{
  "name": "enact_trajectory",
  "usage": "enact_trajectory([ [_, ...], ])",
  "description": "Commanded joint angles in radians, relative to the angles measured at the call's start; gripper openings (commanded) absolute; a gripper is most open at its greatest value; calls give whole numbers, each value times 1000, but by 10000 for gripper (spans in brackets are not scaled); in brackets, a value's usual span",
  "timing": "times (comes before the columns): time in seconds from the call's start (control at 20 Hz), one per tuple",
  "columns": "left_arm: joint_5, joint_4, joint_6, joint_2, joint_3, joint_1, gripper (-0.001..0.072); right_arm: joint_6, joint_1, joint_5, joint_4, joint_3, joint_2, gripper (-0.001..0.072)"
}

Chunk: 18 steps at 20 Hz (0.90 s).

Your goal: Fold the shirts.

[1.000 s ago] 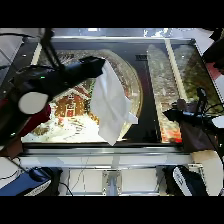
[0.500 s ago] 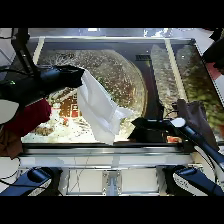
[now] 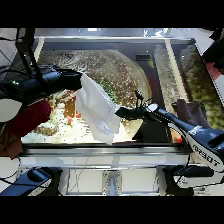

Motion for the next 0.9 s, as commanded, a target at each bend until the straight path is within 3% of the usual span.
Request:
enact_trajectory([
  [0.0,-4,34,0,-11,0,1,16,34,9,-2,-64,48,-47,466],
  [0.05,-4,35,0,-13,0,1,16,63,9,2,-98,48,-51,395],
  [0.15,-3,43,0,-15,0,1,16,70,9,2,-115,49,-48,28],
  [0.3,0,262,0,-3,0,5,16,57,7,40,-165,87,-7,13],
  [0.4,-6,434,-61,26,2,51,15,60,0,124,-289,148,75,13],
  [0.5,-16,455,-109,84,2,148,15,93,-21,266,-417,216,195,13],
  [0.65,-68,453,-104,212,2,259,15,182,-76,509,-618,330,439,13],
  [0.85,-119,451,-101,380,2,302,14,287,-105,628,-771,482,758,13],
])
